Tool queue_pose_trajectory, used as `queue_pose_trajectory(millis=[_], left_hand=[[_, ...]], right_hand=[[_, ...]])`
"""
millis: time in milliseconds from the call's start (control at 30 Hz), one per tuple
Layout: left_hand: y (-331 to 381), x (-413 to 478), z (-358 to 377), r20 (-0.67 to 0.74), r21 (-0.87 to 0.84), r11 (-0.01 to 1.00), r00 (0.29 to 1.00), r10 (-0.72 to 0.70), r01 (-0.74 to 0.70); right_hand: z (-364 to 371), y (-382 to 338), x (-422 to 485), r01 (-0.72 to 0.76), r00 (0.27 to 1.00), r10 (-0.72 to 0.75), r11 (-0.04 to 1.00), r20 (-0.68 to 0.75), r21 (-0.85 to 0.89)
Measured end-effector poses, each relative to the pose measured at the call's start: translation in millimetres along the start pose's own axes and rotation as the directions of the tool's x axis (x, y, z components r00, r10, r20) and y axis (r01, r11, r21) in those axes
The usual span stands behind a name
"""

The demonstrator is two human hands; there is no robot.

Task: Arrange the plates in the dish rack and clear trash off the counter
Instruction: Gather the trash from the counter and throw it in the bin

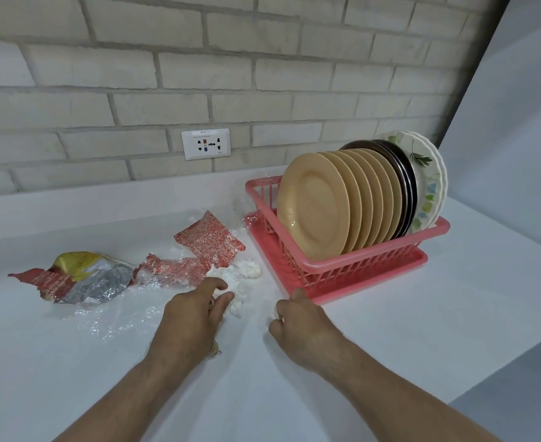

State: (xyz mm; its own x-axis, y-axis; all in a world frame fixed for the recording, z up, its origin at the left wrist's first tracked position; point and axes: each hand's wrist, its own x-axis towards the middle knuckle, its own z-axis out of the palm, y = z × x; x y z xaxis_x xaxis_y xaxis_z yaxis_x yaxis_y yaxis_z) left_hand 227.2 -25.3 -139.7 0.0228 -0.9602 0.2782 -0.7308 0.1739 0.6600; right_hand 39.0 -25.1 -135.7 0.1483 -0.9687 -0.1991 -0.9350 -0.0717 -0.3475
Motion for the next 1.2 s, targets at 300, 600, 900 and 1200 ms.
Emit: queue_pose_trajectory(millis=[300,600,900,1200], left_hand=[[39.4,-14.4,33.8,0.017,0.054,0.982,0.984,0.178,-0.179],[119.4,-47.4,80.7,0.009,0.032,0.985,0.986,0.169,-0.169],[208.7,-79.8,127.5,-0.005,0.117,0.979,0.986,0.169,-0.168],[254.5,-93.6,142.1,-0.004,0.146,0.973,0.983,0.182,-0.179]], right_hand=[[-30.2,41.9,-48.1,-0.001,1.000,-0.003,0.991,0.025,0.132],[-68.2,138.2,-92.1,-0.008,0.999,0.019,0.930,-0.026,0.368],[-105.1,223.6,-130.6,0.017,0.985,0.050,0.927,-0.167,0.375],[-116.7,247.6,-159.7,0.118,0.971,-0.012,0.894,-0.240,0.432]])
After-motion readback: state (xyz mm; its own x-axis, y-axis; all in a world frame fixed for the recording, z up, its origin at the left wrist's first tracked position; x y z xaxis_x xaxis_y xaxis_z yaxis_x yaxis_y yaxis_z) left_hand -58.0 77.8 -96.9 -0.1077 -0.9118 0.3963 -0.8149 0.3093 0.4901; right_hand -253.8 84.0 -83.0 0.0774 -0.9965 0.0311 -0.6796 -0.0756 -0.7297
